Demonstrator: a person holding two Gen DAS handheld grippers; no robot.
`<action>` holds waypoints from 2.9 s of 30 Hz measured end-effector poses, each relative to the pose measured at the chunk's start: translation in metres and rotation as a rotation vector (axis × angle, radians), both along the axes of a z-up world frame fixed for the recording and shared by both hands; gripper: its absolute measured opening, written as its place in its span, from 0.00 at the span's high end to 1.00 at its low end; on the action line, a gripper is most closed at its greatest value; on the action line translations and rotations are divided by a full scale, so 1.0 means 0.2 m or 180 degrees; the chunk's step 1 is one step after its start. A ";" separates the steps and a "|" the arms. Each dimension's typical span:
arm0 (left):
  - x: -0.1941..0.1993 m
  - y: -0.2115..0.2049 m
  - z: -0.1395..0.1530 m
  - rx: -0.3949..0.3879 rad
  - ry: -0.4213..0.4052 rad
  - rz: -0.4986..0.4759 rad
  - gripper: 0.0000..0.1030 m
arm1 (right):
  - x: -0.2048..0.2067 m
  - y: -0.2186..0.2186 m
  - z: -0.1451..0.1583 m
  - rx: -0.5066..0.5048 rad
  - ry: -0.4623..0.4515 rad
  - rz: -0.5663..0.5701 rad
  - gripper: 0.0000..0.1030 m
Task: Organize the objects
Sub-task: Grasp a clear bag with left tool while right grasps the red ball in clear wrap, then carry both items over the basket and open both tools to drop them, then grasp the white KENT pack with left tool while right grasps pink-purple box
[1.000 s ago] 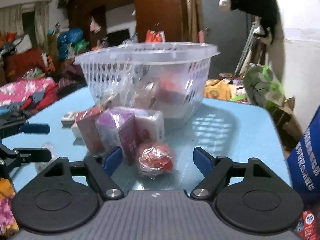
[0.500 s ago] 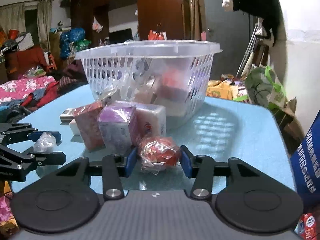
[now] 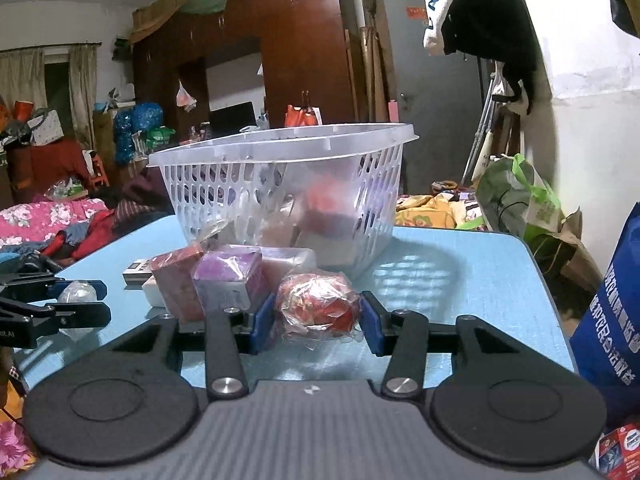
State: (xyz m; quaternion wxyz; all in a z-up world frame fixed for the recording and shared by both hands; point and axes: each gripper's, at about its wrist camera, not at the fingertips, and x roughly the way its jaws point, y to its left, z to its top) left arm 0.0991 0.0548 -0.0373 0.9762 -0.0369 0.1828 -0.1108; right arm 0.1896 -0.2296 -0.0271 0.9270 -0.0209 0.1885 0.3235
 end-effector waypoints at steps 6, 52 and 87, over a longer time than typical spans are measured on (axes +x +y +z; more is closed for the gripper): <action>0.00 0.02 -0.02 -0.0026 0.0020 0.0023 0.39 | -0.01 -0.01 -0.01 0.0040 -0.0007 -0.0006 0.52; 0.63 0.16 0.66 -0.0115 -0.0125 0.0118 0.39 | 0.29 0.40 0.55 0.0053 -0.0468 0.0034 0.52; 0.39 0.37 0.06 -0.0113 0.0761 0.0317 0.07 | 0.02 0.17 0.06 0.0031 0.0176 0.0150 0.00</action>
